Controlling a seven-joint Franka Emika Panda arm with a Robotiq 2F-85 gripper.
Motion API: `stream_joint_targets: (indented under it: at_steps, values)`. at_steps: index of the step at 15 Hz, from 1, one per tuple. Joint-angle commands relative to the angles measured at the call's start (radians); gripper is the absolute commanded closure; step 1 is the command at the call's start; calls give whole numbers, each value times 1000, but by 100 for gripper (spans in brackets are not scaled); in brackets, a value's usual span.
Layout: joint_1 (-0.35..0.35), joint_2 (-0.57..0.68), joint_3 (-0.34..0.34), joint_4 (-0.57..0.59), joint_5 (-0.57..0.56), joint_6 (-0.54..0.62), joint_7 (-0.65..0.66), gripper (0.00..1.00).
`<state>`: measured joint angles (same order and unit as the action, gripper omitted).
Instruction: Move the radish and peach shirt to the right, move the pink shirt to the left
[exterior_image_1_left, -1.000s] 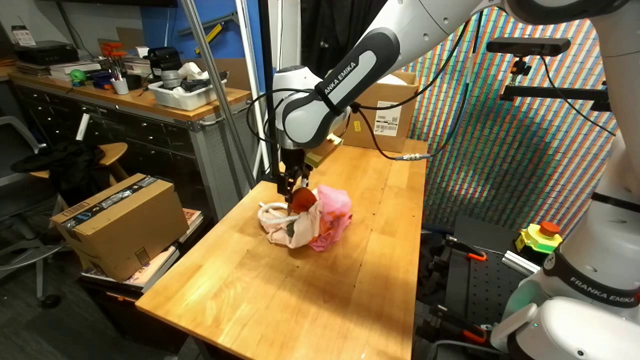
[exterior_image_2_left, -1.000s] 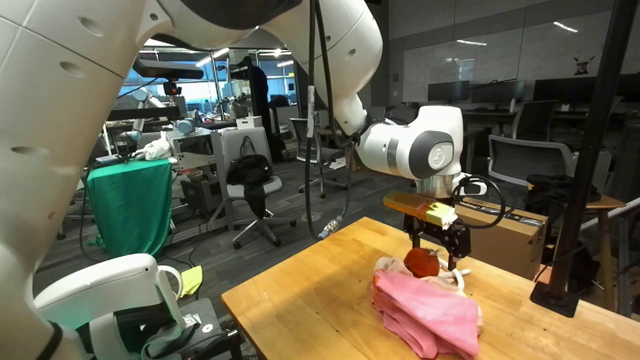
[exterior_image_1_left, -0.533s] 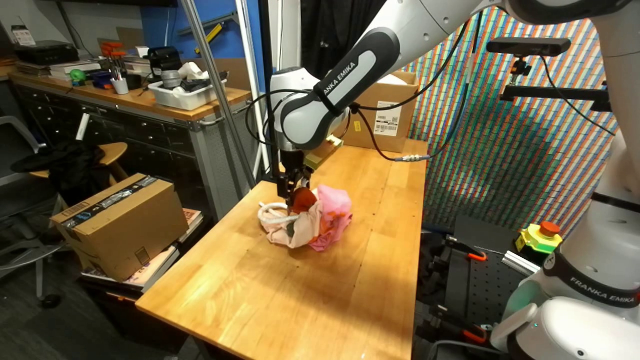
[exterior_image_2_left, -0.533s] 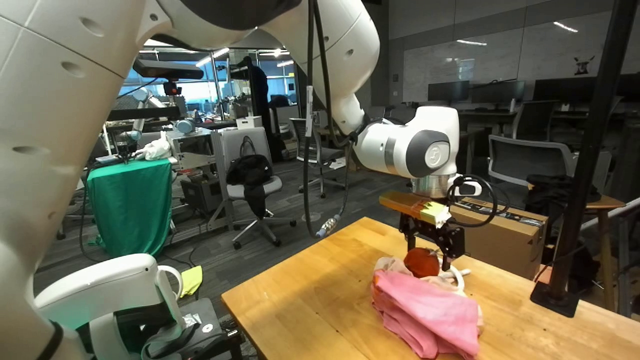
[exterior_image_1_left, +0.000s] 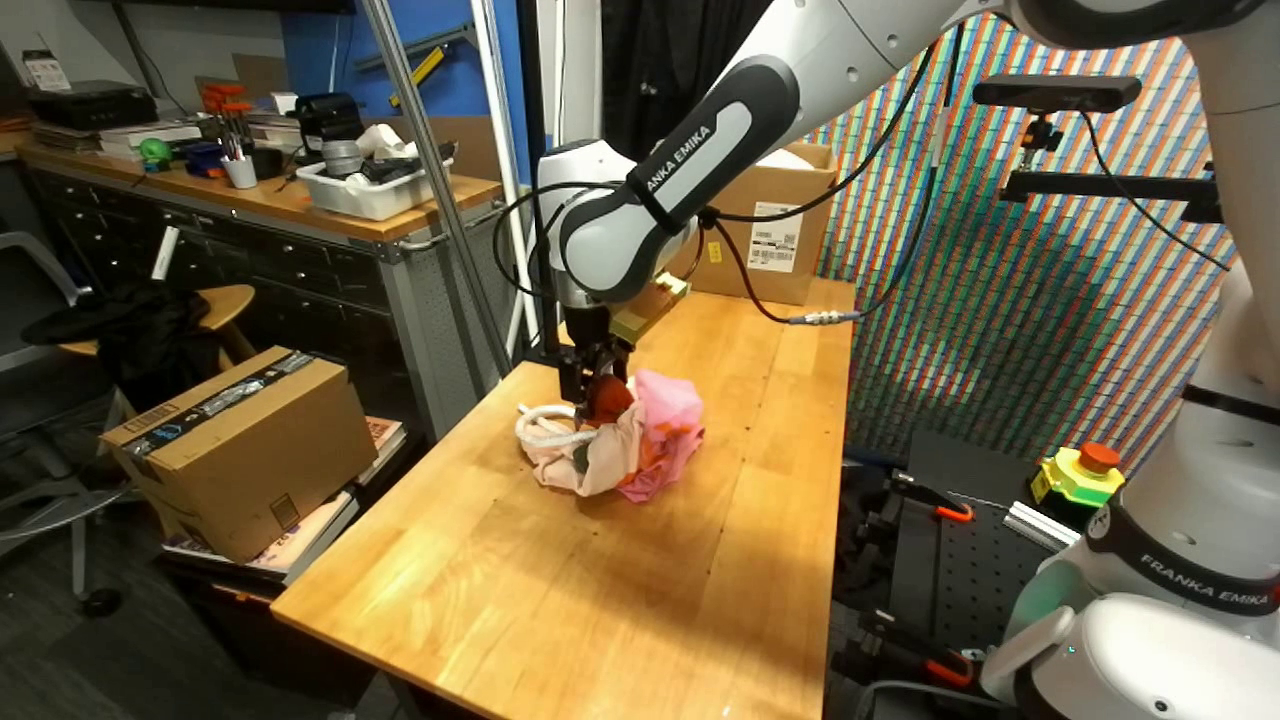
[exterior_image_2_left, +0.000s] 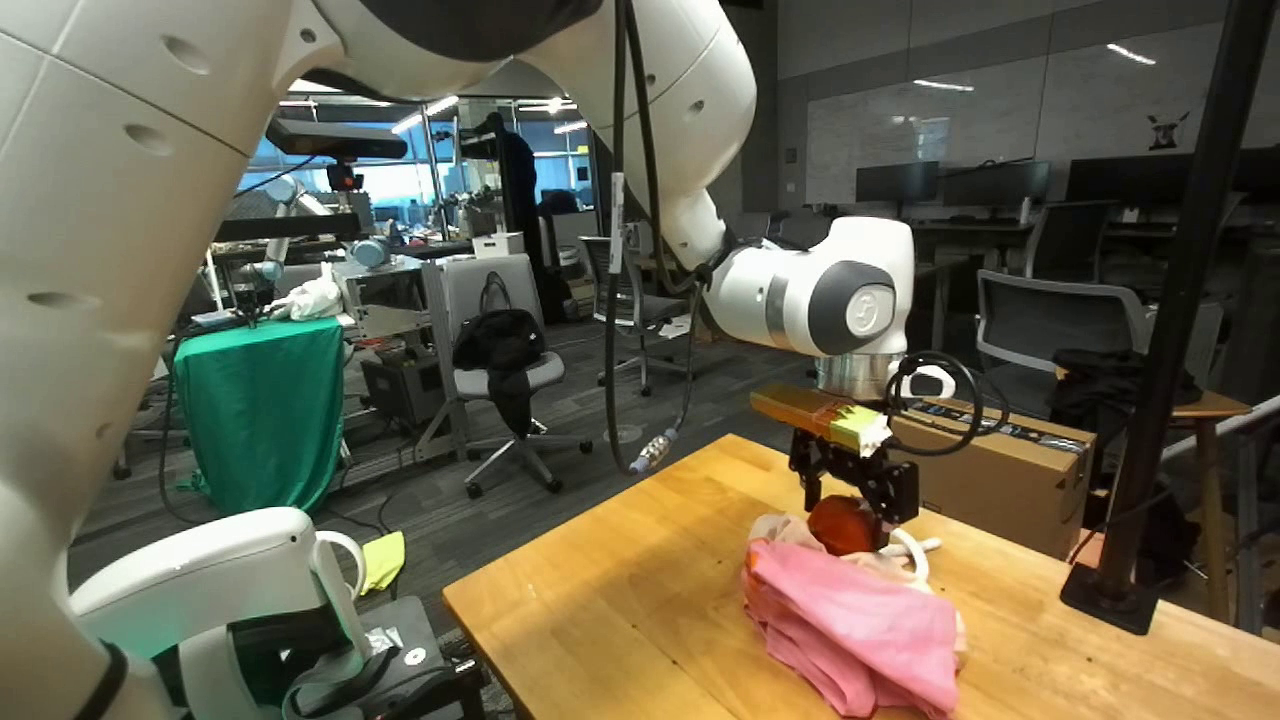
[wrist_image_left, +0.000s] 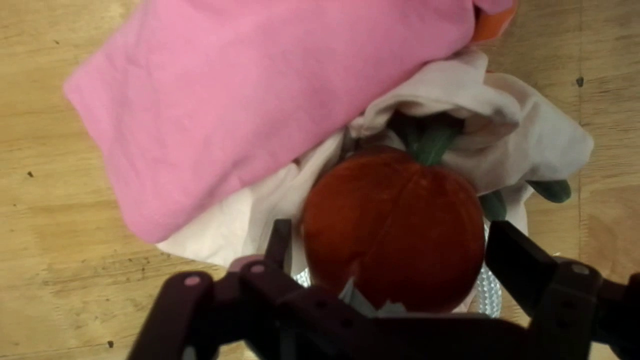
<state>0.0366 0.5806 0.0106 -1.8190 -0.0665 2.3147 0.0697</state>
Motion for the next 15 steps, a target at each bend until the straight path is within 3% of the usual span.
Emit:
stream_joint_targets:
  at_steps: [1, 2, 4, 12, 13, 15]
  values:
    - [9, -14, -8, -5, 7, 15, 14, 0]
    - [10, -14, -9, -4, 6, 18, 16, 0]
    - [13, -14, -9, -12, 6, 25, 22, 26]
    - [15, -23, -10, -27, 5, 13, 32, 86]
    - [17, -30, -10, -31, 2, 7, 33, 92]
    - [21, -42, -12, -37, -3, -3, 37, 92]
